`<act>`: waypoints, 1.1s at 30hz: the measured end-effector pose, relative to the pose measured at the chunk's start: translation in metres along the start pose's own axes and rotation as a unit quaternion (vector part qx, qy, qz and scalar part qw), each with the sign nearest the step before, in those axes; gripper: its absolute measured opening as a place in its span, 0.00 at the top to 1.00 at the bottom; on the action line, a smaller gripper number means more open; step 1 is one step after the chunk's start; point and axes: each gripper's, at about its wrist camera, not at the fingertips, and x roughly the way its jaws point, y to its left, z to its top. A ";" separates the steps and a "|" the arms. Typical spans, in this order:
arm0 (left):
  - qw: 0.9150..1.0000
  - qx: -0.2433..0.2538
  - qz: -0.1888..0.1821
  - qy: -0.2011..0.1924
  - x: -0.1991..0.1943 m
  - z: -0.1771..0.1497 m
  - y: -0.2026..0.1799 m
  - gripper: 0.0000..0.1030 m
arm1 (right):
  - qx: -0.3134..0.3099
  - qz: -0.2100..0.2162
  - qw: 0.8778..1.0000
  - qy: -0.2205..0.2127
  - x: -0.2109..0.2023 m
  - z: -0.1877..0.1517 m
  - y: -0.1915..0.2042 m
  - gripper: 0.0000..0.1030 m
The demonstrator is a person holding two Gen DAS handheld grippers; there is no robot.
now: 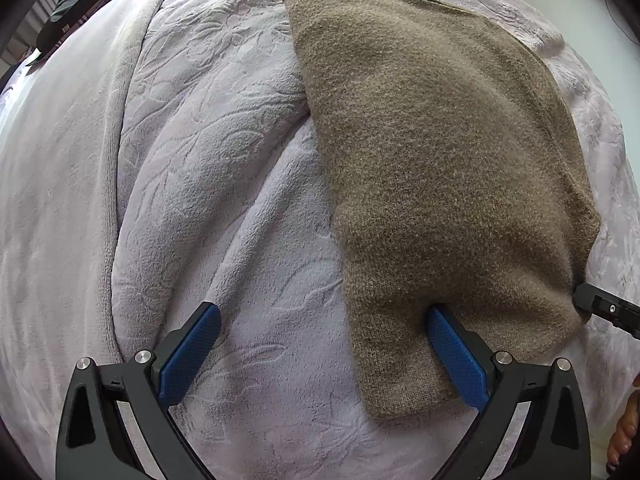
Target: Fold small clothes
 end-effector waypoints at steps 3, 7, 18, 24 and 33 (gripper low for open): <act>1.000 -0.004 -0.003 -0.001 -0.004 0.002 0.001 0.00 | 0.006 0.007 1.000 0.003 -0.005 0.000 -0.003 0.95; 0.996 -0.035 -0.065 -0.040 -0.029 0.016 0.019 0.00 | 0.009 0.034 0.999 -0.021 -0.025 0.007 -0.006 0.80; 0.973 -0.047 -0.224 0.011 0.032 0.085 0.023 0.00 | 0.040 0.139 0.989 -0.011 0.010 0.104 -0.049 0.14; 0.973 -0.008 -0.230 -0.009 0.020 0.087 -0.003 0.14 | -0.013 0.185 0.982 0.037 0.035 0.126 -0.019 0.20; 0.970 0.001 -0.240 -0.041 -0.017 0.079 0.007 0.55 | 0.007 0.258 0.964 0.058 0.036 0.112 0.022 0.64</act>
